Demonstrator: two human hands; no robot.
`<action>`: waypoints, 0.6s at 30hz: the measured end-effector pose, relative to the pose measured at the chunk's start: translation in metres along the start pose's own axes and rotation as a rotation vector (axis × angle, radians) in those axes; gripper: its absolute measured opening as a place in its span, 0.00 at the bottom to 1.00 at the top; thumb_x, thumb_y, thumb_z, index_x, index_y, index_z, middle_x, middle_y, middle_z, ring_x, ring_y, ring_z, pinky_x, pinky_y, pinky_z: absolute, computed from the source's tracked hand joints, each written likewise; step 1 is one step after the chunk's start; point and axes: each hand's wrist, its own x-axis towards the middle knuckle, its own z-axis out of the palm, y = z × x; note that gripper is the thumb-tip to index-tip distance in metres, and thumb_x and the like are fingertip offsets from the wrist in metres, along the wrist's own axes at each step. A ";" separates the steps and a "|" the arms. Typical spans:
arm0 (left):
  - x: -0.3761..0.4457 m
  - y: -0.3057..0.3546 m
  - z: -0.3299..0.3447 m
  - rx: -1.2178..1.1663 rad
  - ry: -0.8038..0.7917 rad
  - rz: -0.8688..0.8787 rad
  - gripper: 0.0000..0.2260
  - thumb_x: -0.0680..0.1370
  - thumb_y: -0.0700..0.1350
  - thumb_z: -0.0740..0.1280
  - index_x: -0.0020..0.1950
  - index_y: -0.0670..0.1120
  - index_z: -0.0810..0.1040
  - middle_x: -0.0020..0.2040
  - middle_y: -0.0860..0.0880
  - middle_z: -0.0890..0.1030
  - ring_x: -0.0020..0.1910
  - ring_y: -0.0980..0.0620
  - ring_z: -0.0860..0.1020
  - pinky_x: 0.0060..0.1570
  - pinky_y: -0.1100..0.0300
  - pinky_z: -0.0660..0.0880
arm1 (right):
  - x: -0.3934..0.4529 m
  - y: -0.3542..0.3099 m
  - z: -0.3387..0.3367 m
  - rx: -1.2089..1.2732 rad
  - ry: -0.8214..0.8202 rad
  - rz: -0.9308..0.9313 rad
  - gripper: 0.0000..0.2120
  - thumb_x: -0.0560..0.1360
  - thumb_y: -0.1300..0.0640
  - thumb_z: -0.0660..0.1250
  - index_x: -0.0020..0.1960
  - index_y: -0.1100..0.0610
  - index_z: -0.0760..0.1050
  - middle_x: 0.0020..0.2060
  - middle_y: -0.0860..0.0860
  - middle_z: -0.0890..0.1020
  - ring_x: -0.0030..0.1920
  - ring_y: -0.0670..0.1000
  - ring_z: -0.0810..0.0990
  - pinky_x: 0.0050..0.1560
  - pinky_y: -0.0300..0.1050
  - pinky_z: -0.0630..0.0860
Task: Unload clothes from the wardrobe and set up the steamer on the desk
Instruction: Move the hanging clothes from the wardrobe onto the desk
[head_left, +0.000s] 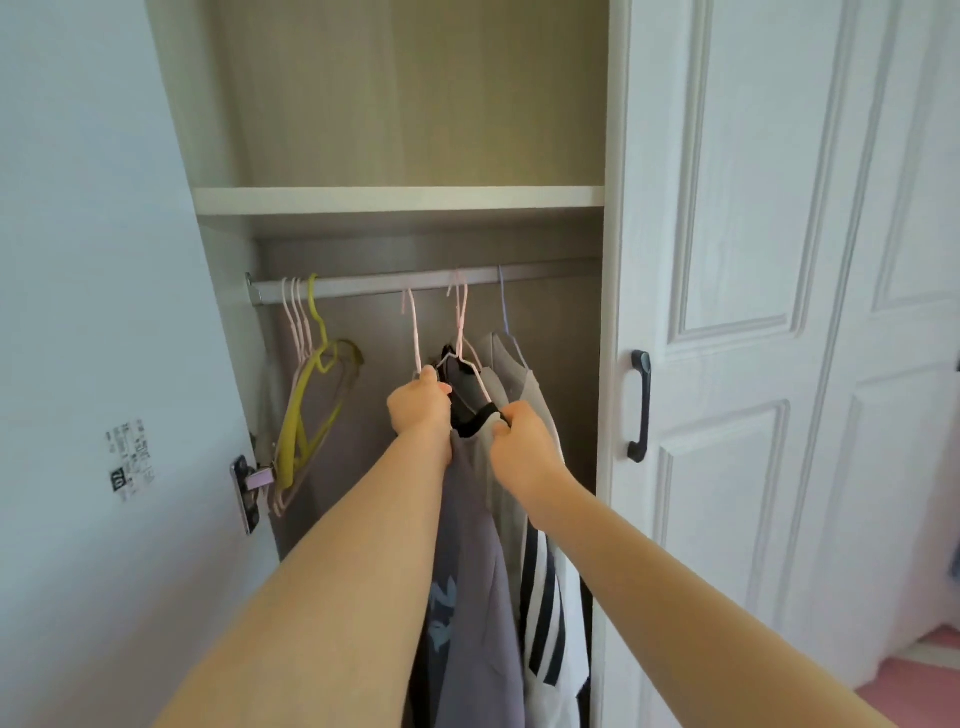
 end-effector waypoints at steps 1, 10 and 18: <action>-0.009 -0.004 -0.006 -0.011 -0.009 -0.022 0.17 0.79 0.47 0.62 0.31 0.43 0.76 0.26 0.48 0.73 0.26 0.50 0.68 0.28 0.60 0.67 | -0.008 0.004 -0.003 0.041 -0.001 0.052 0.11 0.81 0.61 0.54 0.62 0.59 0.67 0.43 0.53 0.72 0.35 0.45 0.68 0.26 0.32 0.67; -0.090 -0.036 -0.053 -0.104 -0.181 -0.193 0.13 0.80 0.45 0.61 0.43 0.40 0.81 0.30 0.47 0.77 0.26 0.55 0.72 0.32 0.64 0.72 | -0.085 0.023 -0.013 -0.113 0.049 0.091 0.14 0.82 0.58 0.54 0.66 0.57 0.66 0.39 0.49 0.73 0.33 0.44 0.71 0.21 0.28 0.64; -0.169 -0.034 -0.086 -0.141 -0.326 -0.208 0.05 0.79 0.42 0.63 0.47 0.43 0.77 0.33 0.48 0.84 0.30 0.54 0.76 0.37 0.61 0.74 | -0.180 0.018 -0.046 -0.163 0.051 0.092 0.12 0.82 0.58 0.52 0.62 0.57 0.68 0.37 0.48 0.73 0.30 0.45 0.70 0.19 0.29 0.62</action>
